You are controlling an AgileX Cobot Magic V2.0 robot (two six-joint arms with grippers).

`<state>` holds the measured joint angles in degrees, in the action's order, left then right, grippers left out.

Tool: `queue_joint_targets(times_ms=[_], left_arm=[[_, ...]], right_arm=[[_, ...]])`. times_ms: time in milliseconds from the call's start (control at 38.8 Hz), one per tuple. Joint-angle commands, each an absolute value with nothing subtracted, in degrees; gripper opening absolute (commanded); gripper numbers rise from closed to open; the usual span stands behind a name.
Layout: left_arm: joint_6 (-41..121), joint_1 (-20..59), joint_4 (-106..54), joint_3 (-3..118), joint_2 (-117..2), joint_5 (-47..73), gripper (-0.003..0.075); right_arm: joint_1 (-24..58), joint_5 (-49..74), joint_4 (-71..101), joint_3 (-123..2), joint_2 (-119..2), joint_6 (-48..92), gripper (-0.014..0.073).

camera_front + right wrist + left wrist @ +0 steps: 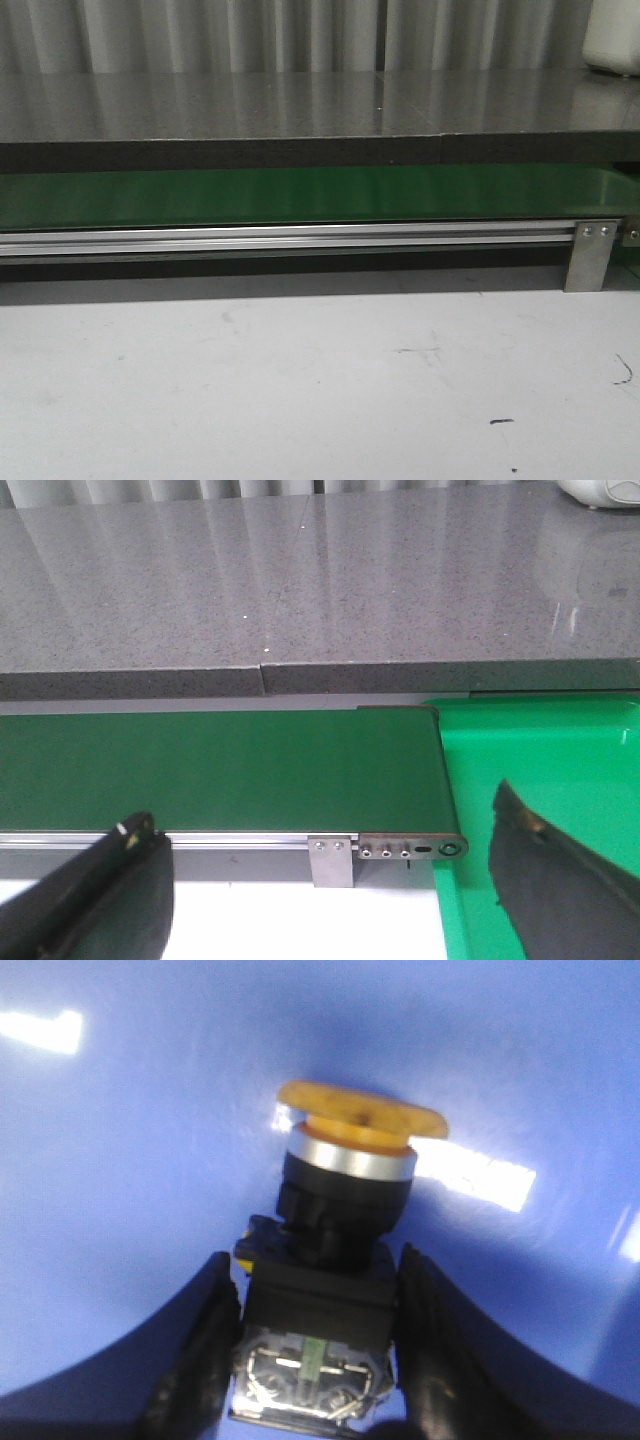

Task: Move button from left to right
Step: 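Lift the button with the left gripper and carry it over the belt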

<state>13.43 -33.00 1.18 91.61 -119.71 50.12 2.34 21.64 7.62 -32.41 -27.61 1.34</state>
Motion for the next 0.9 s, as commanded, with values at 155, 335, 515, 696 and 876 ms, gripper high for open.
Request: queue_joint_targets(times_ms=[155,335,515,696,876], left_arm=[[13.1,-32.3,-4.7,93.2,-108.4,47.1,0.0109],[13.1,-28.8,-5.2,93.2,-104.1,49.3,0.0109],[12.5,-22.5,-5.3,93.2,-102.6,54.9,0.0109],[11.2,-15.2,-5.6,92.7,-102.9,56.9,0.0110],[9.8,-11.3,-5.6,92.7,-104.8,57.2,0.0112]], right_arm=[[2.2,16.9,7.7,-34.3,-28.1,1.5,0.0654],[2.2,16.9,7.7,-34.3,-28.1,1.5,0.0654],[2.2,16.9,7.7,-34.3,-28.1,1.5,0.0654],[2.2,16.9,7.7,-34.3,-28.1,1.5,0.0654],[2.2,16.9,7.7,-34.3,-28.1,1.5,0.0654]])
